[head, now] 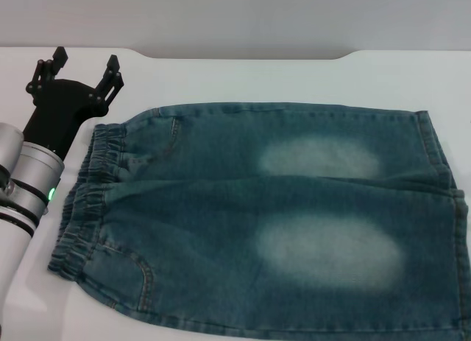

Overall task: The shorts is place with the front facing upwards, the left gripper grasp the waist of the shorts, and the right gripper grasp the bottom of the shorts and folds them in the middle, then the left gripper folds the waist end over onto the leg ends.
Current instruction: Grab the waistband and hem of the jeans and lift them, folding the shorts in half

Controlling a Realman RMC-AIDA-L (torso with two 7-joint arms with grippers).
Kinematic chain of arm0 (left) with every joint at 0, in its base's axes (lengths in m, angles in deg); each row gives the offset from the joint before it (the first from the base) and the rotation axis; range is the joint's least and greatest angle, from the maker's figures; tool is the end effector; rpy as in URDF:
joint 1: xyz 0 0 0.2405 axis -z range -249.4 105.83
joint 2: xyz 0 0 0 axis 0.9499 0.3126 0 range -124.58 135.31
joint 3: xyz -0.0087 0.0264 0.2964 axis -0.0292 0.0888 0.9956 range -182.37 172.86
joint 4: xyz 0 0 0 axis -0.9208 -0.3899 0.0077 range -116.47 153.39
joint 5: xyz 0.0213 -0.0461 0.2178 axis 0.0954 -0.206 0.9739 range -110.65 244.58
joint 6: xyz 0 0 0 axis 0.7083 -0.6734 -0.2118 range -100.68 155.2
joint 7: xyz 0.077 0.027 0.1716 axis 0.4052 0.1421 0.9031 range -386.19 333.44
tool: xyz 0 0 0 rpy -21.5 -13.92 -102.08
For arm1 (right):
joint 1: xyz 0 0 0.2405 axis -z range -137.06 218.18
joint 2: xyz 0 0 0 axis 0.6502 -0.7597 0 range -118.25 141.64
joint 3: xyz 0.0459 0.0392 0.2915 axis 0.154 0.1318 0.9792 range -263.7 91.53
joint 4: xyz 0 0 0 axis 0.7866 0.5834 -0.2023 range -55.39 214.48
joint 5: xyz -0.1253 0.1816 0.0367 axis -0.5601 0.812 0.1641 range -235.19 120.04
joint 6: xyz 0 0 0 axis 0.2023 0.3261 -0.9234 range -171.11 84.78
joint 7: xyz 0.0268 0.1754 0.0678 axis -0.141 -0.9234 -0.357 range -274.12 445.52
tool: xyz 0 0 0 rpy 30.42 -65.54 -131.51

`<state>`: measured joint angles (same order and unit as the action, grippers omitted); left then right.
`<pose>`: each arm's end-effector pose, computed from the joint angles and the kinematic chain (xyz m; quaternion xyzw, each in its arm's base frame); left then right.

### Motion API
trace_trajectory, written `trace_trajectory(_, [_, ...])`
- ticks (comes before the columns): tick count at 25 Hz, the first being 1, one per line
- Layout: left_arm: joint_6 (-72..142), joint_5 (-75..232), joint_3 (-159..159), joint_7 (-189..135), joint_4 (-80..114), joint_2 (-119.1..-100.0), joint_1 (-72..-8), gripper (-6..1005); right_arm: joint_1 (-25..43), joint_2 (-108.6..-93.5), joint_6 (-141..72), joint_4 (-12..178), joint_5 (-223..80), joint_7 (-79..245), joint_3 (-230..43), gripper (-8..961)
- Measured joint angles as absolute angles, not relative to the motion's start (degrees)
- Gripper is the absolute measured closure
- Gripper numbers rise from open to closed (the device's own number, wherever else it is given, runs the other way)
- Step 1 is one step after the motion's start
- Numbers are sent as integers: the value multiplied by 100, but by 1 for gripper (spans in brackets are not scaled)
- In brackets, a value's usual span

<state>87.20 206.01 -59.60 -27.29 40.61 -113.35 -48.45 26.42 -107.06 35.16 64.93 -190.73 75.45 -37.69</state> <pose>-0.3182 0.4143 -0.0634 -0.7131 -0.2023 -0.3145 0.5930 0.3735 0.3329 -0.0305 -0.6505 0.2296 0.3653 0.6251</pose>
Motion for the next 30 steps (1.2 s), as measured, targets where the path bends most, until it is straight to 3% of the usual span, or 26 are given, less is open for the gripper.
trace_trajectory(11, [8697,20600,-5960,-2762,4068,-11320,-4845,162,2681,-10690,3486,6374,-19073,7548,-3776,181])
trace_trajectory(14, [8533,20601,-5955,-2769,4175,-11304,-4849,162,2710,-10613,3215,6164,-19131,7539,-3781,181])
trace_trajectory(17, [8180,20605,-5984,-2770,4463,-11247,-4856,163,2824,-10373,2672,5586,-19337,7527,-3757,180])
trace_trajectory(21, [7643,20740,-6182,-2704,5158,-11093,-4927,164,3135,-9721,1274,3901,-19442,7778,-3520,180])
trace_trajectory(24, [6854,21198,-6644,-2691,5851,-11008,-5026,165,3381,-9484,92,2815,-19447,8382,-3009,180])
trace_trajectory(27, [5563,21866,-7297,-2689,6762,-10996,-5157,165,3701,-9504,-1125,1749,-19585,9067,-2237,180])
trace_trajectory(30, [4061,22487,-7899,-2687,7774,-11034,-5314,165,3969,-9717,-2528,800,-20052,9292,-1366,181])
